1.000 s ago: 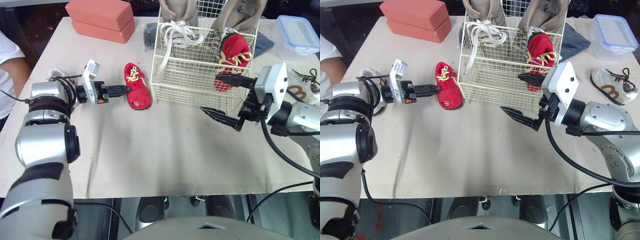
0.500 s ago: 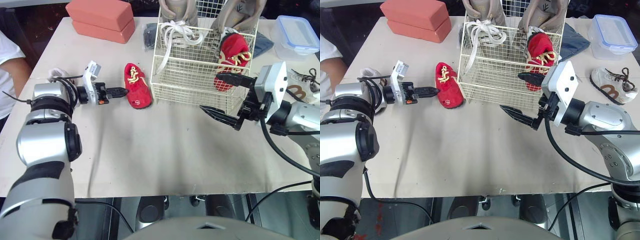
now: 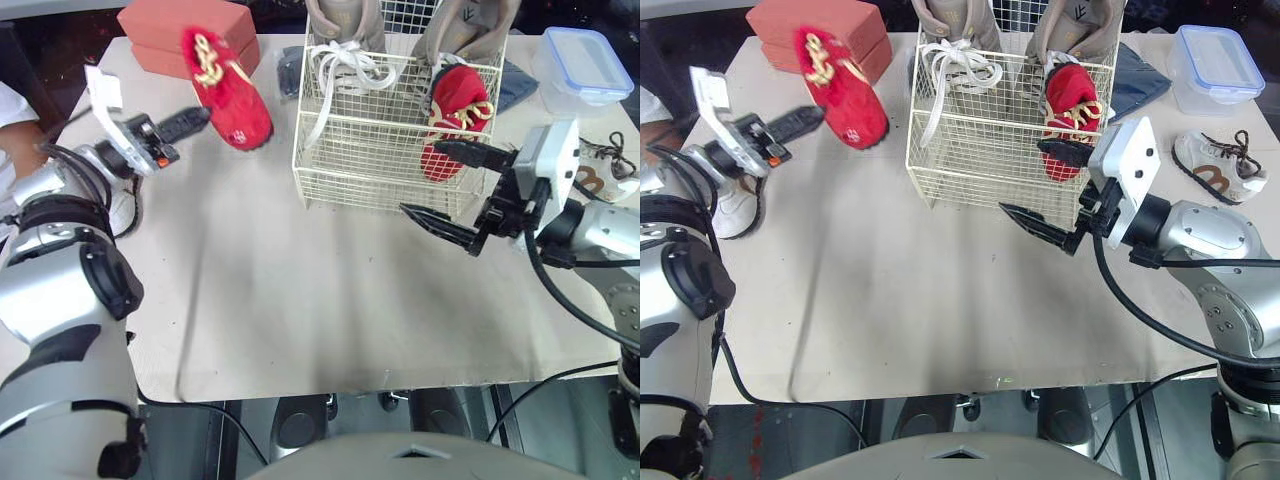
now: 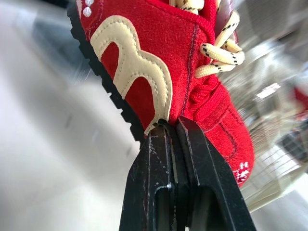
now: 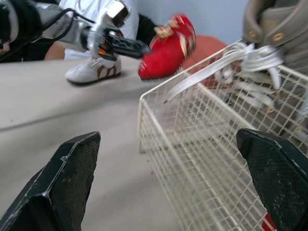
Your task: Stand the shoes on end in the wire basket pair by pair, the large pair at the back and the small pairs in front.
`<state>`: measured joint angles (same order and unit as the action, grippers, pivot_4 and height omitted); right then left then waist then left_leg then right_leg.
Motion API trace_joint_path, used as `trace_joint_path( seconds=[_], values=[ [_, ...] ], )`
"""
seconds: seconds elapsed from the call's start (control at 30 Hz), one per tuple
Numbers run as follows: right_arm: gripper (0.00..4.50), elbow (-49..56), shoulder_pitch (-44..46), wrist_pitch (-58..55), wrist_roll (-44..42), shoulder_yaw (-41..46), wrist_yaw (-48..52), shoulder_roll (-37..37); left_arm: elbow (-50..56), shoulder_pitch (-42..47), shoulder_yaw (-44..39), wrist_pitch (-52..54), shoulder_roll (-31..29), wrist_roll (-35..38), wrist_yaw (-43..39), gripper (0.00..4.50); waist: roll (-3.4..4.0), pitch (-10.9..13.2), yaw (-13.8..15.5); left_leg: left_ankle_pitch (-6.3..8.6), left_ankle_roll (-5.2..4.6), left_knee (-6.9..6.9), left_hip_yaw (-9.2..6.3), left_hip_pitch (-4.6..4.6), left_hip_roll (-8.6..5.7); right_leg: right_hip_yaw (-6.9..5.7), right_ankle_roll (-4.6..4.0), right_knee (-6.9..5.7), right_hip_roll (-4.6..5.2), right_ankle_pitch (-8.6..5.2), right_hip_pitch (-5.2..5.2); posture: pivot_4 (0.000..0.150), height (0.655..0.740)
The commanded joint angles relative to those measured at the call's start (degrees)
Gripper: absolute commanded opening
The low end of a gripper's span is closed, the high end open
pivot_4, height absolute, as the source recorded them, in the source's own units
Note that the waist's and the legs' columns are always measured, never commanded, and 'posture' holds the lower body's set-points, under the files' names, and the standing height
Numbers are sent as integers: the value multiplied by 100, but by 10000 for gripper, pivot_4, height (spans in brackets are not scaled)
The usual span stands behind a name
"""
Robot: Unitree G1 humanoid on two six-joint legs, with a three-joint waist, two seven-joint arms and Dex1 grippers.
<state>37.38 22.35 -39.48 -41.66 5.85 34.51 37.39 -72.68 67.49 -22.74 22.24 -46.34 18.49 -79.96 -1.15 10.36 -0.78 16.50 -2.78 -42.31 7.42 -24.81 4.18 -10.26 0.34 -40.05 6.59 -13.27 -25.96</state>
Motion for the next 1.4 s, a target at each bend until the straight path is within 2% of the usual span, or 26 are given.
trace_joint_path(
  seconds=[0.03,0.2,0.27,0.47,0.67,0.87,1.03,1.27,1.4],
  values=[
    [45000,28,197,237,-158,399,-101,-91,502,475,-291,-414,-162,412,-485,499,-1,0,14,0,0,0,-1,-1,0,0,0,0,0,0,0,1500,6860],
    [45000,-25,217,297,-237,583,-264,-215,941,956,-444,-1152,200,765,-821,499,-5,-2,22,0,0,0,1,-1,-2,0,-2,2,1,1,0,1500,6860],
    [45000,-16,206,364,-259,679,-354,-297,1192,1013,-271,-1429,448,734,-1005,499,-6,-2,28,0,0,-1,0,-2,-3,0,-2,1,2,2,1,1500,6860],
    [45000,26,61,751,31,926,-616,-394,1706,955,479,-2520,1130,405,-1254,499,-6,-2,3,0,0,0,9,3,-13,2,-3,-3,-2,2,1,1500,6860],
    [45000,124,-197,850,200,1007,-706,-293,1520,1072,954,-3677,1703,16,-1170,499,-5,-2,-3,0,0,1,13,5,-12,4,-3,-2,-5,2,0,1500,6860],
    [45000,262,-342,847,218,1077,-830,-268,1054,1177,1054,-4635,2026,-266,-435,499,-5,-2,0,0,0,2,10,5,-11,4,-3,-1,-6,2,0,1500,6860],
    [45000,317,-442,850,209,1120,-896,-228,725,1236,1109,-4935,2040,-494,289,499,-6,-2,5,0,-1,2,9,4,-10,4,-3,1,-5,2,0,1500,6860],
    [45000,288,-540,768,185,1121,-962,-150,608,793,1380,-5448,2172,-925,712,499,-5,-2,4,0,-1,2,9,6,-9,5,-3,0,-5,2,1,1500,6860],
    [45000,259,-528,601,6,1156,-1101,-157,611,607,1433,-5368,2200,-991,867,499,-6,-2,6,0,-1,1,9,6,-9,4,-3,-2,-6,3,1,1500,6860]
  ],
)
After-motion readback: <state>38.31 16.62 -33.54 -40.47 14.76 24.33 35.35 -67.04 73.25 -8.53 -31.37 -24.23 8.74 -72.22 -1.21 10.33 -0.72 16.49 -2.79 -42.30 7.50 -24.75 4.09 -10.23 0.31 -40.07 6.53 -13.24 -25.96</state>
